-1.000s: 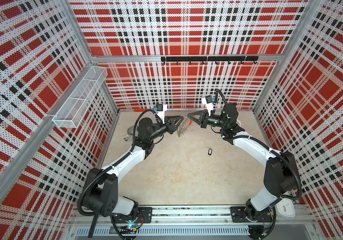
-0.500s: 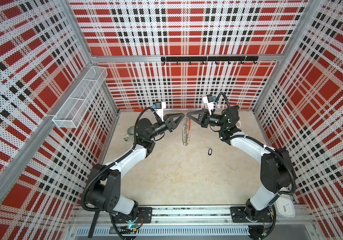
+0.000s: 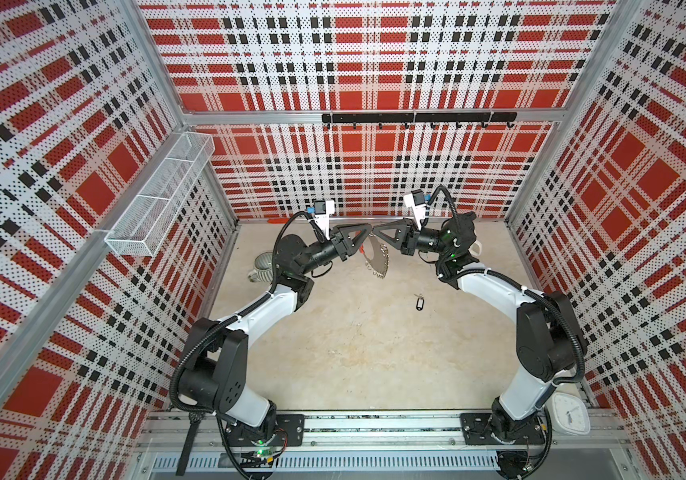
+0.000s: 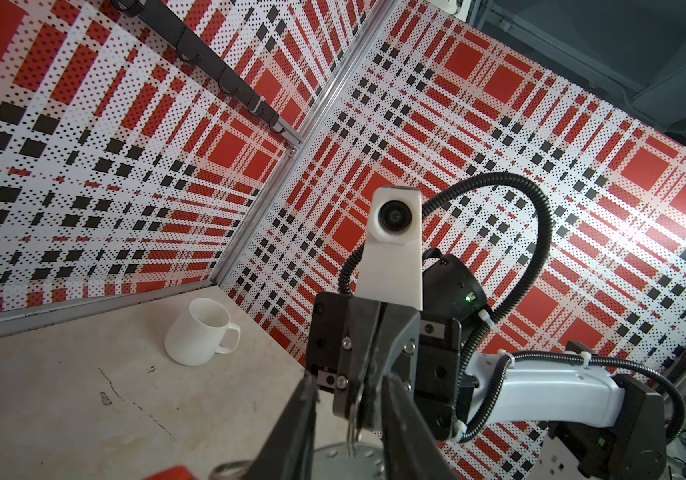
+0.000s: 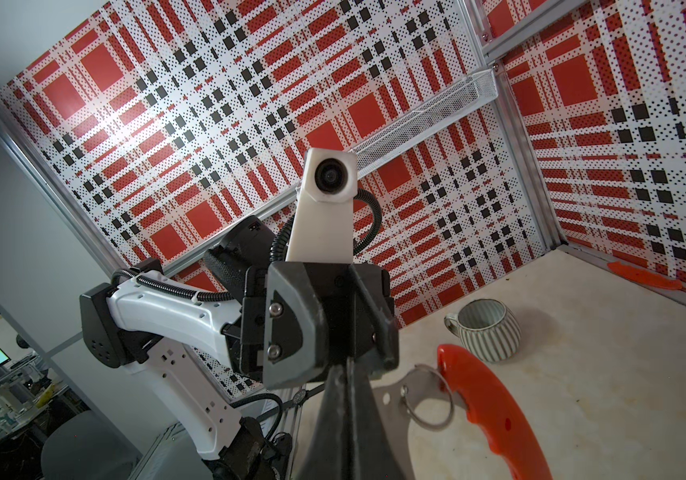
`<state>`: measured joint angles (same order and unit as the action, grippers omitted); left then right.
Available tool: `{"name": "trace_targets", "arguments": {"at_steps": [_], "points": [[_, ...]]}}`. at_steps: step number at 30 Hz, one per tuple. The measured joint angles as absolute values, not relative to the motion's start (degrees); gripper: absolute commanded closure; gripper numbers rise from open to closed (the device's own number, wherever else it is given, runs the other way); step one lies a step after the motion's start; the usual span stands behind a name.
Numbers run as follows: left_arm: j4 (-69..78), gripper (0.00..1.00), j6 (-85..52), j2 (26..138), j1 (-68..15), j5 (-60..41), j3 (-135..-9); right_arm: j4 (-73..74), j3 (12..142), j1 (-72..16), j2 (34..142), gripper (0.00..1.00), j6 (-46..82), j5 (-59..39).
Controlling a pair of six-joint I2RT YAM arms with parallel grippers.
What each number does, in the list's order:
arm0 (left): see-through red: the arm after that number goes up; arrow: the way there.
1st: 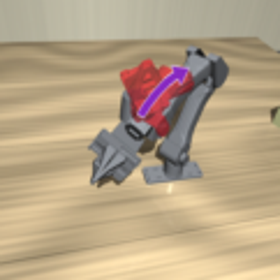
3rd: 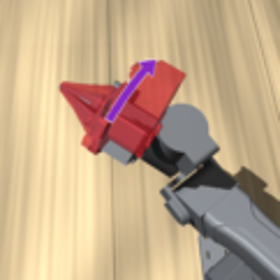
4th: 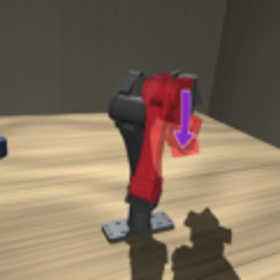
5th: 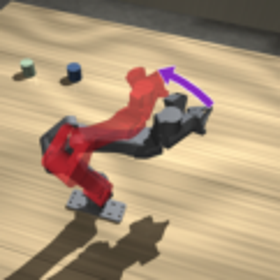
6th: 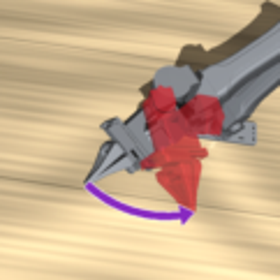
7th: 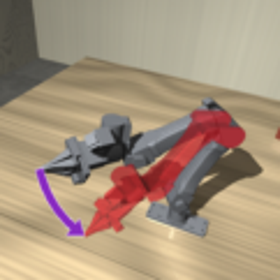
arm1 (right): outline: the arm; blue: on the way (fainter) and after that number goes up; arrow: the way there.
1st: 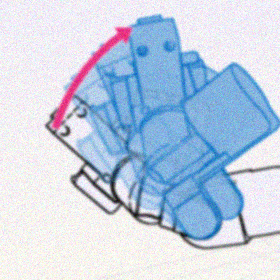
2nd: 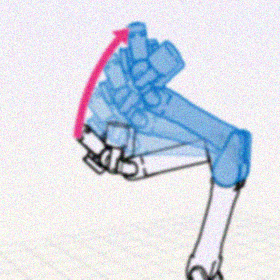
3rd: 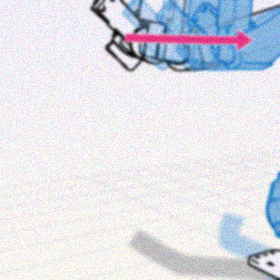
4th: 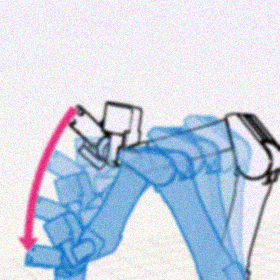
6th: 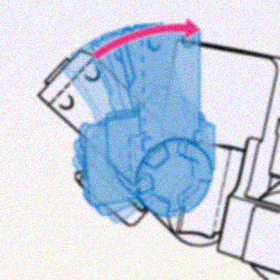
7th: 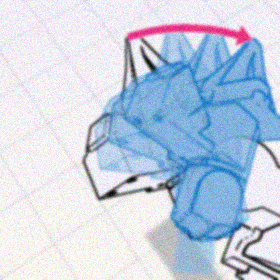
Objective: Put the keys on the keyring
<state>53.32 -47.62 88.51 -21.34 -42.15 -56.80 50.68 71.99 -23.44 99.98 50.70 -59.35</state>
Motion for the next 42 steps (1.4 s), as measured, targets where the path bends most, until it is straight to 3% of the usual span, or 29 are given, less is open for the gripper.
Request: {"name": "trace_targets", "arguments": {"at_steps": [5, 10, 18, 22, 26, 34, 37, 42], "points": [[53.6, 0.68, -47.86, 88.53, -21.43, -42.24, -56.8, 50.89, 71.99, -23.44, 99.98, 1.0, 50.72, -59.07], [53.63, 0.76, -48.03, 88.53, -21.41, -42.22, -56.6, 51.92, 71.99, -23.31, 100.07, 1.0, 51.94, -58.63], [53.82, 0.76, -48.23, 88.51, -21.43, -42.22, -56.6, 55.16, 72.18, -23.18, 100.95, 1.0, 54.81, -58.22], [54.02, 0.85, -48.42, 88.53, -21.45, -42.22, -56.6, 55.83, 72.18, -23.11, 101.12, 1.0, 55.48, -58.22], [54.37, 1.0, -48.45, 88.53, -21.61, -42.19, -56.6, 56.12, 72.18, -23.11, 101.25, 1.0, 55.92, -58.11], [54.11, 1.0, -48.25, 88.53, -21.69, -41.47, -56.6, 55.68, 72.2, -23.11, 101.25, 0.99, 55.53, -57.74], [52.84, 1.0, -47.7, 88.49, -21.76, -40.38, -56.6, 54.5, 72.18, -23.11, 101.25, 0.67, 54.65, -57.01], [49.01, 1.0, -46.48, 88.4, -21.8, -38.26, -56.58, 53.28, 70.19, -22.06, 99.66, 0.49, 53.67, -54.94]]}}
